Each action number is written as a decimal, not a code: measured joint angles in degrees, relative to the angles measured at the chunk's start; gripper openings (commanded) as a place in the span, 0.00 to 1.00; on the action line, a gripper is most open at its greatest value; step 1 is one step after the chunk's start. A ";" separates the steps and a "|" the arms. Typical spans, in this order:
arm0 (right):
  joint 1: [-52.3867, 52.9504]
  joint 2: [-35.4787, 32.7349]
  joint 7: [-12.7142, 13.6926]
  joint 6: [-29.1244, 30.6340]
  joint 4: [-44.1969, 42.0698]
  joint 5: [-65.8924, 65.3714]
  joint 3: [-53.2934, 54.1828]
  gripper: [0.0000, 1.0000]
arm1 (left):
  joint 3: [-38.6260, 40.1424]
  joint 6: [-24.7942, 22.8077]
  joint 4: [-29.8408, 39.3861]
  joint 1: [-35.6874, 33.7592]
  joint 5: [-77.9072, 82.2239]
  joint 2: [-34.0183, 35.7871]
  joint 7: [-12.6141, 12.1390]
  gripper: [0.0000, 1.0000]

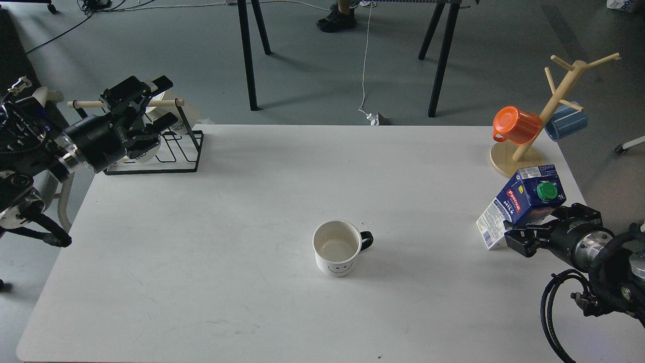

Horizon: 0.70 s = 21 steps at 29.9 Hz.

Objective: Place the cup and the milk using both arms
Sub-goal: 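Reach the right gripper to the milk carton and grasp it, then lift the milk carton and carry it beside the white mug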

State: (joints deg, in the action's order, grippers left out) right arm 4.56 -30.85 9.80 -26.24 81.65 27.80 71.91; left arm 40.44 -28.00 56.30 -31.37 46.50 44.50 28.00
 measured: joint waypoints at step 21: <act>-0.13 -0.03 0.28 2.05 1.97 -0.16 -0.30 0.54 | -0.01 0.00 -0.96 0.25 0.04 -0.75 0.00 0.99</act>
State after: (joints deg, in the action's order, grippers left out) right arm 4.43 -30.88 10.08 -24.20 83.62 27.64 71.61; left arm 40.43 -28.00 55.34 -31.12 46.54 43.75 28.00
